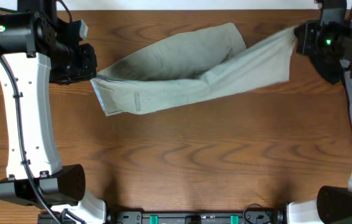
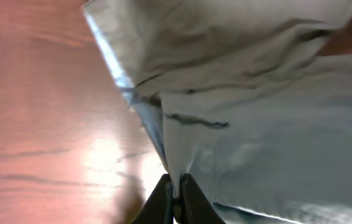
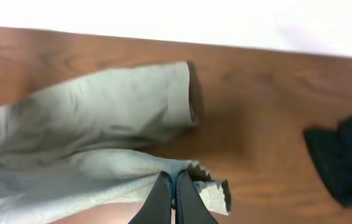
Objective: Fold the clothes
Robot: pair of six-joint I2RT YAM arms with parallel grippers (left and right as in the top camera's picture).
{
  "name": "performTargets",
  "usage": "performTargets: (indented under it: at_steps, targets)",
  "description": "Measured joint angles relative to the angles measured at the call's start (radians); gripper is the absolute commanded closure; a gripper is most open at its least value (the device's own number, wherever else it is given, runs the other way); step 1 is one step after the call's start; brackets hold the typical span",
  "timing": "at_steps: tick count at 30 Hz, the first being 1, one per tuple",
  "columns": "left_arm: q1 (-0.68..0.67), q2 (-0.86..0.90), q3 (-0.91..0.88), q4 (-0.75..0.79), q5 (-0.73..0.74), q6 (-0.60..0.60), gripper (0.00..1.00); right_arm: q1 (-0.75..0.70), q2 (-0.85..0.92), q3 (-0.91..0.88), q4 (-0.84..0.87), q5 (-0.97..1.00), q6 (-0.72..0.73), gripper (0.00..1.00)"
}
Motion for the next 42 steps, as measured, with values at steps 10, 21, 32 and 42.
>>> performTargets:
  at_steps: [10,21,32,42]
  targets:
    - [0.000,-0.001,-0.276,0.134,-0.100,-0.042,0.92,0.060,0.265,0.000,0.206,-0.003,0.046,0.99]
    - [0.000,-0.001,-0.512,0.574,-0.234,-0.066,0.92,0.103,0.463,-0.003,0.534,-0.014,0.086,0.97]
    - [0.013,0.092,-0.525,0.717,-0.335,-0.090,0.83,0.134,0.609,-0.003,0.697,-0.026,0.095,0.91]
    - [0.032,0.196,-0.526,0.808,-0.371,-0.122,0.86,0.140,0.670,-0.003,0.732,-0.025,0.103,0.52]
